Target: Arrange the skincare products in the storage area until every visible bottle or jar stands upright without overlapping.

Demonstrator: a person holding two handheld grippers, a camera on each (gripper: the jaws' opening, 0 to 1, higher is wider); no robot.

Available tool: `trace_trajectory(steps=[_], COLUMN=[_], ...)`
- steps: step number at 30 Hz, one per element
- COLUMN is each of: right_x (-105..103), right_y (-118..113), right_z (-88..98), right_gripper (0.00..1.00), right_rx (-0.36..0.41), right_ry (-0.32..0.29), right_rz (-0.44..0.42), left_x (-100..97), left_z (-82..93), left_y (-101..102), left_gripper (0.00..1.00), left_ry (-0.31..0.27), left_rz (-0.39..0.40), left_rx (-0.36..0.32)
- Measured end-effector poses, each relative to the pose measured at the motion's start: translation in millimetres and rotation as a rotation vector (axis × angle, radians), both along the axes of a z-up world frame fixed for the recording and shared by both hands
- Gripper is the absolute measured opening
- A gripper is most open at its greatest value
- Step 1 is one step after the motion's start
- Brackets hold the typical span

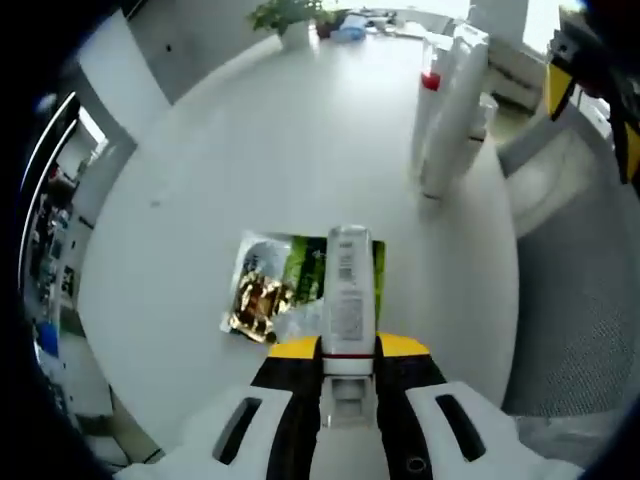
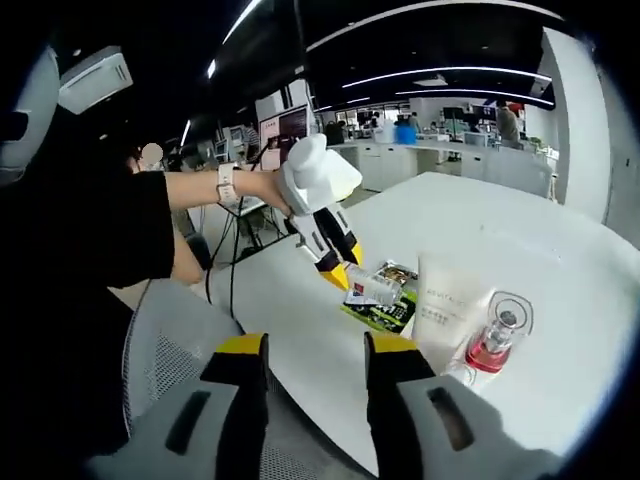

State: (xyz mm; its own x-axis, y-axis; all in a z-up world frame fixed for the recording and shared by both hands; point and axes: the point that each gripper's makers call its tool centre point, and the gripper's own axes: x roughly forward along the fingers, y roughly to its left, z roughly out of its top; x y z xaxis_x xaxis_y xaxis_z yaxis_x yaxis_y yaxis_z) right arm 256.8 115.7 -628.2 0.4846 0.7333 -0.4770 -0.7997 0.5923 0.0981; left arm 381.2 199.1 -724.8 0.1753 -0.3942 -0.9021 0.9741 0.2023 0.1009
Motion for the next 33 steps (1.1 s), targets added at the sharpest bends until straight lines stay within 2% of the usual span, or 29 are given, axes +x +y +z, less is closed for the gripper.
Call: trace_trajectory(steps=[10,16,18,20,26,30,33], right_x=[-4,4,9,11,13,16,15], right_y=[24,31,33,35,44,47,51], right_z=[-13.5,-23.8,-30.3,-37.3,-43.2,-50.3,-54.5], right_gripper=[0.39,0.38,0.38,0.38,0.37,0.37,0.37], right_rx=[-0.056,-0.102,-0.146,-0.192,-0.221,-0.282,-0.295], right_ry=[-0.007,-0.028,-0.042,-0.052,-0.077,-0.114,-0.124], right_rz=[0.088,0.109,0.124,0.149,0.201,0.237,0.273], left_x=[-33.3,-57.4,-63.5,-67.9,-78.4,-90.4,-97.5], left_z=[9.6,4.0,2.7,2.9,9.5,12.3,15.4], left_y=[0,-6,-7,-9,-14,-15,-17], left_gripper=[0.15,0.15,0.15,0.15,0.15,0.15,0.16], left_ry=[-0.004,0.011,0.018,0.017,-0.004,-0.010,-0.014], left_rz=[-0.038,-0.073,-0.083,-0.100,-0.146,-0.197,-0.236], left_rx=[0.006,0.006,0.009,0.009,0.017,0.038,0.045])
